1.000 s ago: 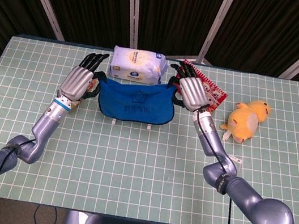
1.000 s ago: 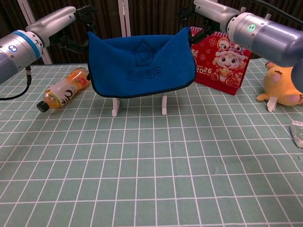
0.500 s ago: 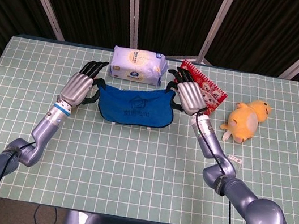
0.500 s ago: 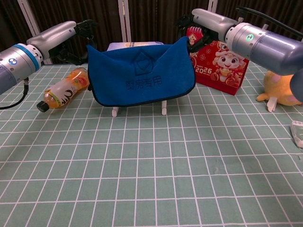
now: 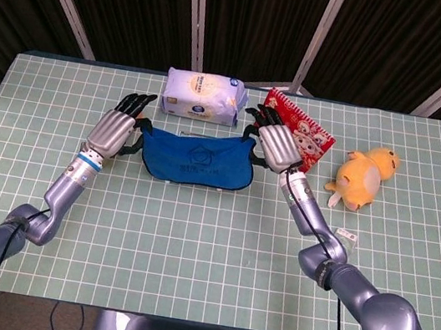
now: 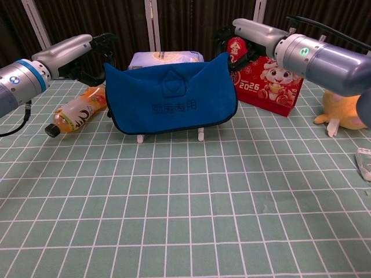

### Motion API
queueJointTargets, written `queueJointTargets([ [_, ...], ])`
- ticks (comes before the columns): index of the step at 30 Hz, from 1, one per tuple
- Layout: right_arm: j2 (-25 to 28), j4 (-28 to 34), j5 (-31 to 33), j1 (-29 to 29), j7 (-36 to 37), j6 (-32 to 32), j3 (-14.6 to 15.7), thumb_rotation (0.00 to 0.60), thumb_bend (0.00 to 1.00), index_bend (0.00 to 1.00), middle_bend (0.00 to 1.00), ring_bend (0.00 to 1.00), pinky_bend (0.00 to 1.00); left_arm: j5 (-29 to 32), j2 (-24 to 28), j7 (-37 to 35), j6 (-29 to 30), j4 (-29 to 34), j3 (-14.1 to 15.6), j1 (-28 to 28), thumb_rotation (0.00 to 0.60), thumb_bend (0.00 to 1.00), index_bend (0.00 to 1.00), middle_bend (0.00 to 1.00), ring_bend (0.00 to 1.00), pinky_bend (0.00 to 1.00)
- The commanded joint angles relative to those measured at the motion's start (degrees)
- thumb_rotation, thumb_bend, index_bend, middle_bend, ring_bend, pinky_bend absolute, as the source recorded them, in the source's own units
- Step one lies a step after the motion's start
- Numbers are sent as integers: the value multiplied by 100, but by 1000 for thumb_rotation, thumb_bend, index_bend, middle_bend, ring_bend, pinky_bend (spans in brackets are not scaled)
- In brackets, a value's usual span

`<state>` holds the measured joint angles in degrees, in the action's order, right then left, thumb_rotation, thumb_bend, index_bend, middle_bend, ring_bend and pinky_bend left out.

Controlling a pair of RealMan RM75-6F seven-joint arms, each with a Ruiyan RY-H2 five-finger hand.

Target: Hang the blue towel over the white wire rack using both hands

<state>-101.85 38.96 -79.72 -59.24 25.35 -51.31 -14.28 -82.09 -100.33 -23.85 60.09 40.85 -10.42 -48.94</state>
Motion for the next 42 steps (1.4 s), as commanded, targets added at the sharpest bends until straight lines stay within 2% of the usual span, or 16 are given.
queueJointTargets([
  [1, 42, 36, -22, 15, 56, 15, 25, 600, 267, 304, 87, 0, 22, 13, 7, 23, 8, 12, -6, 7, 600, 566, 367, 0, 0, 0],
  [2, 55, 47, -22, 19, 69, 3, 22, 600, 208, 210, 63, 0, 13, 27, 15, 32, 9, 24, -14, 13, 600, 516, 232, 0, 0, 0],
  [3, 69, 60, -25, 23, 76, -18, 19, 600, 180, 172, 52, 0, 8, 41, 29, 57, 11, 40, -23, 18, 600, 462, 121, 0, 0, 0],
  [5, 88, 83, -31, 30, 75, -39, 19, 600, 144, 123, 41, 0, 1, 61, 48, 96, 8, 65, -32, 28, 600, 417, 20, 0, 0, 0],
  [6, 96, 95, -34, 32, 71, -50, 19, 600, 144, 118, 39, 0, 0, 71, 58, 110, 2, 78, -35, 32, 600, 408, 1, 0, 0, 0],
  [13, 234, 304, -80, 113, -70, -183, 62, 600, 140, 113, 27, 0, 0, 161, 245, 307, -91, 322, -38, 100, 600, 337, 0, 0, 0, 0],
  [19, 396, 525, -95, 228, -171, -310, 88, 600, 141, 113, 27, 0, 0, 269, 456, 505, -93, 518, -72, 203, 600, 182, 0, 0, 0, 0],
  [26, 878, 1277, -141, 585, -195, -660, 159, 600, 140, 113, 27, 0, 0, 433, 1058, 823, -36, 1047, -18, 570, 600, 132, 0, 0, 0, 0],
  [29, 1320, 1872, -272, 896, -243, -945, 313, 600, 141, 113, 27, 0, 0, 438, 1443, 917, 137, 1425, 47, 823, 600, 131, 0, 0, 0, 0],
  [34, 1961, 2516, -465, 1420, -640, -1464, 579, 600, 121, 112, 24, 0, 0, 371, 2026, 1057, 613, 2135, 172, 1282, 600, 131, 0, 0, 0, 0],
  [39, 2618, 3159, -519, 2037, -1335, -1934, 855, 600, 14, 89, 0, 0, 0, 382, 2725, 1465, 1094, 3177, 372, 1868, 600, 132, 0, 0, 0, 0],
  [42, 3056, 3748, -367, 2509, -1958, -2200, 1023, 600, 0, 58, 0, 0, 0, 444, 3069, 1742, 1414, 3724, 502, 2260, 600, 129, 0, 0, 0, 0],
])
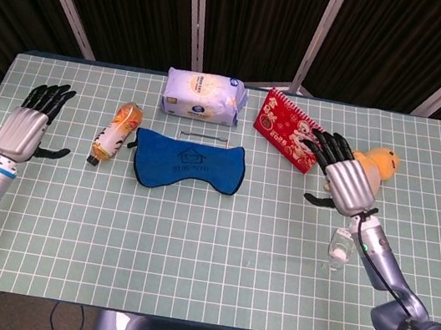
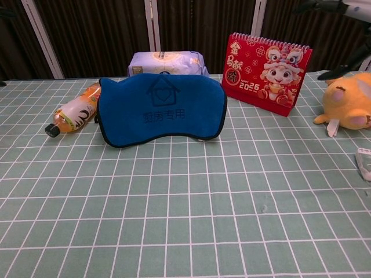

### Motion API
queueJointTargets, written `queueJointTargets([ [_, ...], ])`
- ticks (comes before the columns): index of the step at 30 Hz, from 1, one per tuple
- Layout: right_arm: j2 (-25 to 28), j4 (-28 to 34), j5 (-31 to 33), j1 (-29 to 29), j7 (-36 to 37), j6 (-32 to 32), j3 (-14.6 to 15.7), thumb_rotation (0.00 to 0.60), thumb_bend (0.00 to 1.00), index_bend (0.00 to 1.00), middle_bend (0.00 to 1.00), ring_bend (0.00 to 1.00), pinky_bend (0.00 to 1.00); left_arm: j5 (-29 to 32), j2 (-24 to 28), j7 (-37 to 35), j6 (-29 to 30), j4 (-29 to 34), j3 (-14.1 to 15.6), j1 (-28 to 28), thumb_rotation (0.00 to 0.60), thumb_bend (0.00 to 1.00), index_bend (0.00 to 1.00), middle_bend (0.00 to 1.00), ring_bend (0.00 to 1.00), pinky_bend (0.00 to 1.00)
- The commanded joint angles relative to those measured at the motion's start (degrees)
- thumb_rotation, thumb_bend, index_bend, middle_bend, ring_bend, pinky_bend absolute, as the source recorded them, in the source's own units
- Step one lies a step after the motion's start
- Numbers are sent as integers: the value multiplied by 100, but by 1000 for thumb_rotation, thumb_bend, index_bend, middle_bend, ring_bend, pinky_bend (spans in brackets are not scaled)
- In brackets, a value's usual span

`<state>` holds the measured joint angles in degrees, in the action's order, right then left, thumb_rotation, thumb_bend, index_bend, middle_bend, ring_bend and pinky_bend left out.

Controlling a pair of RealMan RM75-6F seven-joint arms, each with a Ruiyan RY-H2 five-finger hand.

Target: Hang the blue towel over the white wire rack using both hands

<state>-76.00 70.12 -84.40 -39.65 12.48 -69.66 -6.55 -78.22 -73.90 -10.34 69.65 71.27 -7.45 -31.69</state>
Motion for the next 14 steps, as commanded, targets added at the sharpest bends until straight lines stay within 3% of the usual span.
queueJointTargets([
  [1, 628, 857, 214, 783, -959, -520, 324, 600, 0, 40, 0, 0, 0, 88, 535, 488, 612, 893, 281, 721, 600, 122, 0, 0, 0, 0],
  [6, 943, 1566, 521, 1486, -2043, -1102, 486, 600, 0, 0, 0, 0, 0, 24, 873, 895, 1044, 1527, 495, 1199, 600, 2, 0, 0, 0, 0],
  [14, 1047, 1925, 565, 2164, -2539, -1650, 617, 600, 0, 0, 0, 0, 0, -31, 1048, 1287, 1484, 1975, 574, 1650, 600, 0, 0, 0, 0, 0],
])
